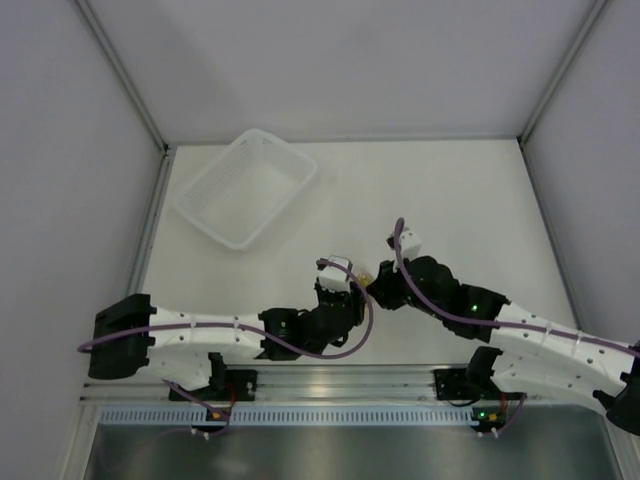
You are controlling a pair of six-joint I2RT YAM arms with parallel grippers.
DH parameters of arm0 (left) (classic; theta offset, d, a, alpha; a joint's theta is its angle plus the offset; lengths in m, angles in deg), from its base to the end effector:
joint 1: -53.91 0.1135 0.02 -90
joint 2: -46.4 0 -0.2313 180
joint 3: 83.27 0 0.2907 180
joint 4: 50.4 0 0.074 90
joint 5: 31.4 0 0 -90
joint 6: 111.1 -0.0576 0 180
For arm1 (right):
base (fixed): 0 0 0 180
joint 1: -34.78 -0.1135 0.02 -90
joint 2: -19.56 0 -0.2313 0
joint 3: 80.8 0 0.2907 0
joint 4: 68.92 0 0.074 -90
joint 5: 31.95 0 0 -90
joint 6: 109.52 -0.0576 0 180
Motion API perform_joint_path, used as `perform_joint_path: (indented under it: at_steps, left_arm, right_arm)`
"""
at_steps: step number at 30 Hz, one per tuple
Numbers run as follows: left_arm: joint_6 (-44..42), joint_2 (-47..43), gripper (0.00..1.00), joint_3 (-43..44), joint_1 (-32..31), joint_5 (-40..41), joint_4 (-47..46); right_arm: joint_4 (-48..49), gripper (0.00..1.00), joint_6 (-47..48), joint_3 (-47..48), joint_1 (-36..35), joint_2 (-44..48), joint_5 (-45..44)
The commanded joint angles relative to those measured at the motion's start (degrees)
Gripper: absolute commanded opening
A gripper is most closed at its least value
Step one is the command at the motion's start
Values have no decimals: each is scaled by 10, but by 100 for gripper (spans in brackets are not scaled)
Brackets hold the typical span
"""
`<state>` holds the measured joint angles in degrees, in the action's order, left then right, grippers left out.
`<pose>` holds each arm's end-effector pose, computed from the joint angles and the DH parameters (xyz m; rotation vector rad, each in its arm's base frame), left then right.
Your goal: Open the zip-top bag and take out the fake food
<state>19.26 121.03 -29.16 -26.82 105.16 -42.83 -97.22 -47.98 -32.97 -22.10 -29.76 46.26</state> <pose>0.0946 -0.3201 0.1811 0.1936 1.9346 -0.5849 0.1590 0.2222 0.2166 -0.4030 2.1158 0.6816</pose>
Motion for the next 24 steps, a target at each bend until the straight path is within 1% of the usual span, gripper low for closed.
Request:
perform_joint_path:
  at_steps: [1, 5, 6, 13, 24]
  left_arm:
    - [19, -23, 0, 6, -3, 12, -39]
    - [31, -30, 0, 3, -3, 10, -40]
    - [31, -30, 0, 3, -3, 10, -40]
    - [44, -43, 0, -10, -3, 17, -41]
    - [6, -34, 0, 9, -3, -48, -41]
  right_arm:
    - [45, 21, -6, -4, -14, -15, 20]
    - [54, 6, -7, -2, -16, -17, 2]
    - [55, 0, -6, -1, -16, -16, -2]
    - [45, 0, 9, 1, -18, -2, -55]
    - [65, 0, 47, 32, -19, -7, -124]
